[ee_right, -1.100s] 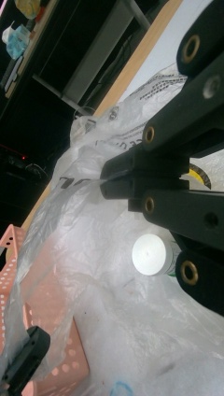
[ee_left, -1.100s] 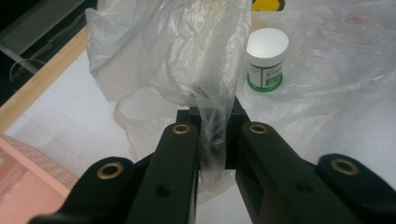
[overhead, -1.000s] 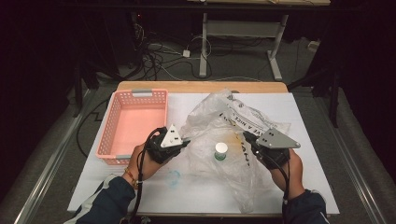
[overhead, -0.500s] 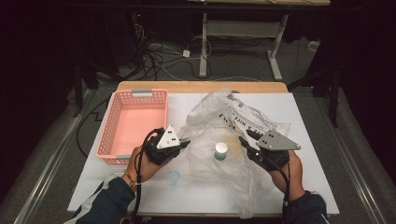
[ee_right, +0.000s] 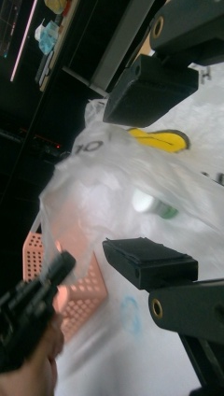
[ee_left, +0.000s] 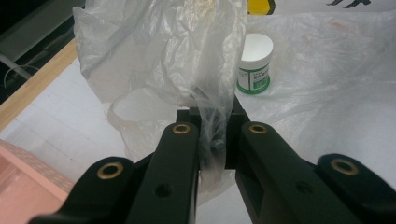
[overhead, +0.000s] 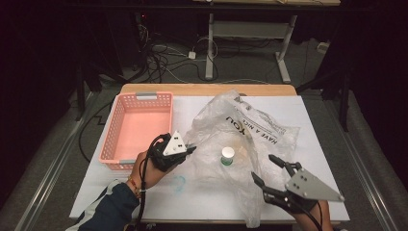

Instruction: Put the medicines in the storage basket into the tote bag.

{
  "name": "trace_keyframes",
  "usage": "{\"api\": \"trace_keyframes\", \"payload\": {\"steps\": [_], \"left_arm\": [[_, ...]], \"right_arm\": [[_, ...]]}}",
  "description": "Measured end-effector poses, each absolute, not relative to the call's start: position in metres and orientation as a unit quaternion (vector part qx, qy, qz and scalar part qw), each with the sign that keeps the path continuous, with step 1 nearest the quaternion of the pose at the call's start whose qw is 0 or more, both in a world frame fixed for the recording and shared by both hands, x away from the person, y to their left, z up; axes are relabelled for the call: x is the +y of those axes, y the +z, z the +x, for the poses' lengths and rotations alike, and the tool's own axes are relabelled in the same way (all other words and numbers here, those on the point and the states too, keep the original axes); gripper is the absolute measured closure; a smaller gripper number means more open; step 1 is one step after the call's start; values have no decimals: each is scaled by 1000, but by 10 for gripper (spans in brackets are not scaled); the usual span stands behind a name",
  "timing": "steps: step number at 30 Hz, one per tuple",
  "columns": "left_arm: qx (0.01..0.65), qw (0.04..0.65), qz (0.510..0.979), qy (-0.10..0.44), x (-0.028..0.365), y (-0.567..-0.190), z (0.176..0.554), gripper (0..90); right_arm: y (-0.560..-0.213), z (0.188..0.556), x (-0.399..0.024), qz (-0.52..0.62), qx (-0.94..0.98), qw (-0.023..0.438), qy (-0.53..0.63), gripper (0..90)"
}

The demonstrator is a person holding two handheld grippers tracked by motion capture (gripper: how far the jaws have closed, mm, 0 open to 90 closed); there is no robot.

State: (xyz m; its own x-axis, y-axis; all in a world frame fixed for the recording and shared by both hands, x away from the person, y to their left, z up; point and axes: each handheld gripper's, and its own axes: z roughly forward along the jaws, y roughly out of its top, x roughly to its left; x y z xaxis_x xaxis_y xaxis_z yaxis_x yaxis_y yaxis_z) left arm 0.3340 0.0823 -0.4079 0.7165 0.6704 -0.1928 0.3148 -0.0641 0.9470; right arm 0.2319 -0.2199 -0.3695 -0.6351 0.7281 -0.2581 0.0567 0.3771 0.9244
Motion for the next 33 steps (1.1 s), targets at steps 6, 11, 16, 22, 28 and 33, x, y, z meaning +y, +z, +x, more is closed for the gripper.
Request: {"api": "trace_keyframes", "payload": {"steps": [6,11,16,22,28,33], "left_arm": [[345,592,713,148,80,-409,332,859],[346,593,712,147,79,-409,331,860],[346,597,709,145,78,-408,332,860],[348,600,707,142,77,-409,333,860],[345,598,709,142,75,-411,333,860],[344,597,710,145,73,-412,333,860]], "right_arm": [[-389,196,-228,269,762,323,493,288],[-418,191,-224,289,797,303,435,216],[-446,213,-221,311,822,310,363,227],[-457,237,-227,317,825,324,337,601],[-452,252,-231,317,821,325,346,809],[-443,269,-237,321,806,342,361,874]]}}
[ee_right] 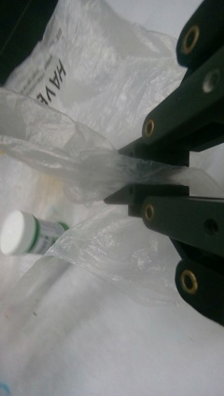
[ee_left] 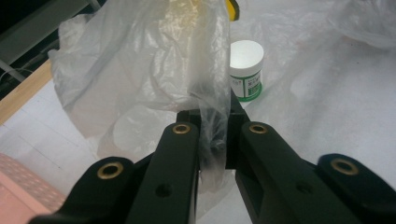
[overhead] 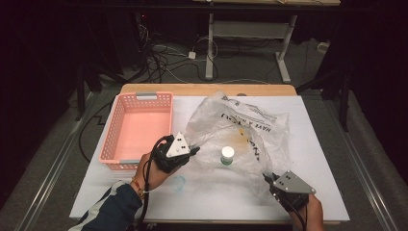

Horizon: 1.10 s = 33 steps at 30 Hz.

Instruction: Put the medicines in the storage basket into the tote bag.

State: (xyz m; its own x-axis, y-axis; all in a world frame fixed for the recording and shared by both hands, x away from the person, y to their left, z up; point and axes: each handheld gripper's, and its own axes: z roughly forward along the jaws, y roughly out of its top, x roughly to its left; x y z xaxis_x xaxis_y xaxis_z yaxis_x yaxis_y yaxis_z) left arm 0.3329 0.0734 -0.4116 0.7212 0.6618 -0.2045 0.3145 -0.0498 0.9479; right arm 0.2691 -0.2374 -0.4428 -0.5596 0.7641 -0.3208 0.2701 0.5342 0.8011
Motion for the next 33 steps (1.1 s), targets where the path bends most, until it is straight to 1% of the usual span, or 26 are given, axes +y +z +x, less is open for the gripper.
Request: {"api": "trace_keyframes", "payload": {"steps": [4,7,10,12,14,22,29,33], "left_arm": [[345,605,702,149,70,-410,335,860],[340,622,686,161,68,-402,335,860],[339,646,662,174,66,-392,334,867],[336,658,651,173,67,-385,333,867],[328,669,644,176,67,-378,328,867],[312,699,617,181,71,-349,318,867],[327,725,580,175,74,-328,328,867],[334,740,556,180,68,-325,335,867]], "right_arm": [[-431,282,-244,325,786,365,380,881],[-418,285,-247,325,769,380,399,881],[-405,286,-248,324,751,393,420,881],[-398,286,-248,322,741,402,431,882],[-392,286,-247,318,738,402,439,882],[-363,281,-241,303,712,431,463,884],[-344,290,-244,316,674,453,491,886],[-337,297,-243,323,647,466,510,886]]}}
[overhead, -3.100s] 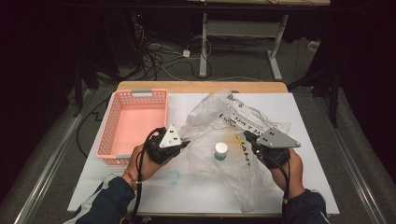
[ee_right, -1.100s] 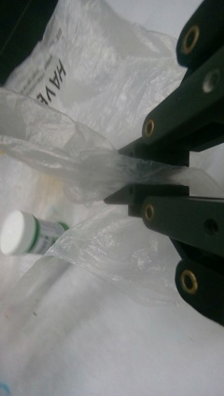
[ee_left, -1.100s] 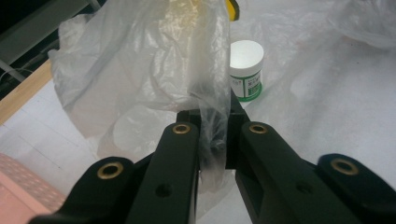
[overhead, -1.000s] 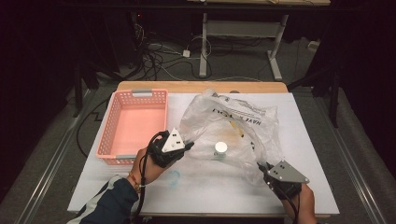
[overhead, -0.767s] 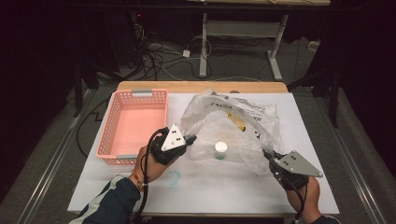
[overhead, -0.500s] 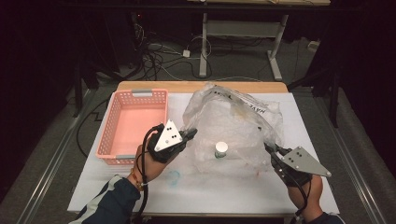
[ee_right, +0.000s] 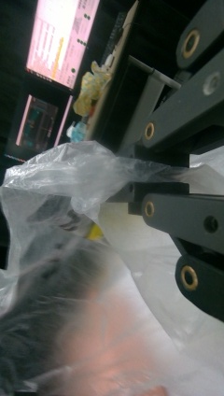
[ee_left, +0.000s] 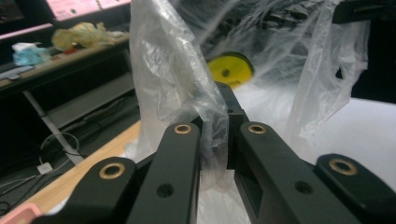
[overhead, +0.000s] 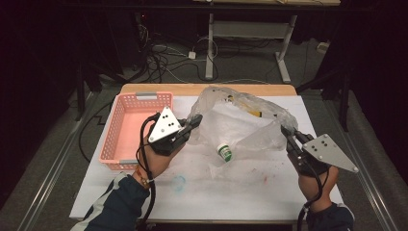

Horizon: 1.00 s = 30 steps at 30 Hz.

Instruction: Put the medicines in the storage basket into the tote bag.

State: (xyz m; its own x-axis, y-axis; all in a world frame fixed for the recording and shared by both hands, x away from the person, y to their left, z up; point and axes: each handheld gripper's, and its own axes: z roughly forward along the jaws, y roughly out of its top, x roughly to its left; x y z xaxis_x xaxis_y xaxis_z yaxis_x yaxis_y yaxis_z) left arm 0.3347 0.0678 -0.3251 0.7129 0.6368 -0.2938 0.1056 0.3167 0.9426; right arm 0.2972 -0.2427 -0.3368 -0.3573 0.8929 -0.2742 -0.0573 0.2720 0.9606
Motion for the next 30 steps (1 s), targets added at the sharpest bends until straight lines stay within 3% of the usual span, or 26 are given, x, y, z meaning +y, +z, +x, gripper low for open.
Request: {"api": "trace_keyframes", "payload": {"steps": [8,19,30], "left_arm": [[331,772,498,214,53,-324,343,868],[325,771,502,221,37,-336,353,868],[306,779,498,226,42,-310,344,868]], "right_arm": [[-342,309,-229,326,594,506,533,890],[-346,320,-219,327,591,516,527,891],[-327,318,-213,317,582,524,535,891]]}}
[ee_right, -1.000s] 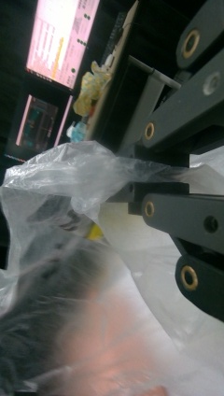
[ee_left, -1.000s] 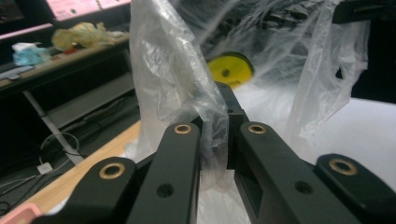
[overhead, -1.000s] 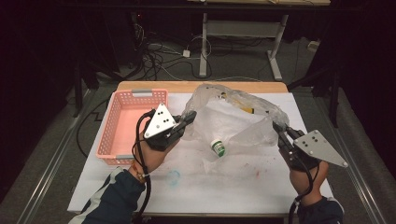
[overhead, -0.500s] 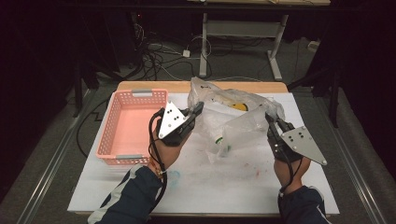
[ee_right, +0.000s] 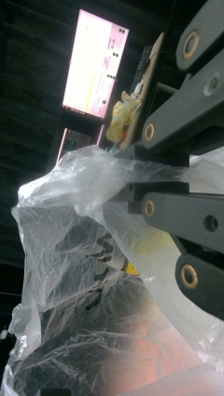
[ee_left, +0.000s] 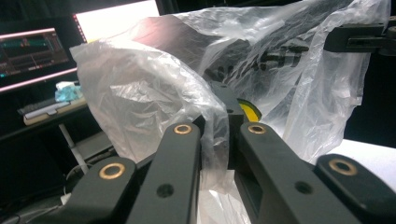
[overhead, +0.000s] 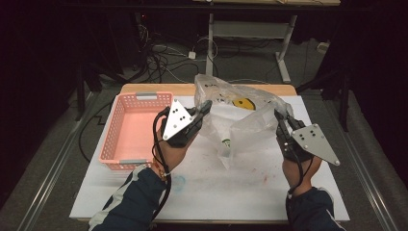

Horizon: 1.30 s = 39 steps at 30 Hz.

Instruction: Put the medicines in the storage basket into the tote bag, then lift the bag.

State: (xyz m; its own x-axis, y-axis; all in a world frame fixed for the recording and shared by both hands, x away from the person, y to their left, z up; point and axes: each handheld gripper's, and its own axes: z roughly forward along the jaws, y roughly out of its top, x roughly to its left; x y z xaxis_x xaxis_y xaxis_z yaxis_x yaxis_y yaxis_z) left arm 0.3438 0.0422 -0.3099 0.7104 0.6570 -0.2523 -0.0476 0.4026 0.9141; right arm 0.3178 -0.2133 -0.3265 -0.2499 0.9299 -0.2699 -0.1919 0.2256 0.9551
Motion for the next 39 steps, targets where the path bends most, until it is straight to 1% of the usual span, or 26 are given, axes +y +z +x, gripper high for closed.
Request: {"api": "trace_keyframes", "payload": {"steps": [12,20,27,31,33,39], "left_arm": [[293,798,474,230,49,-273,329,868],[293,805,461,232,50,-255,325,868],[275,811,452,248,51,-229,314,868],[280,810,455,243,53,-239,318,867],[281,810,456,240,53,-250,321,866],[304,789,479,236,47,-288,339,866]], "right_arm": [[-294,304,-218,304,556,538,556,891],[-281,302,-220,304,550,538,561,891],[-263,299,-219,298,543,544,566,891],[-266,303,-217,301,548,537,566,891],[-270,304,-216,303,553,534,563,891],[-285,311,-211,307,574,526,547,891]]}}
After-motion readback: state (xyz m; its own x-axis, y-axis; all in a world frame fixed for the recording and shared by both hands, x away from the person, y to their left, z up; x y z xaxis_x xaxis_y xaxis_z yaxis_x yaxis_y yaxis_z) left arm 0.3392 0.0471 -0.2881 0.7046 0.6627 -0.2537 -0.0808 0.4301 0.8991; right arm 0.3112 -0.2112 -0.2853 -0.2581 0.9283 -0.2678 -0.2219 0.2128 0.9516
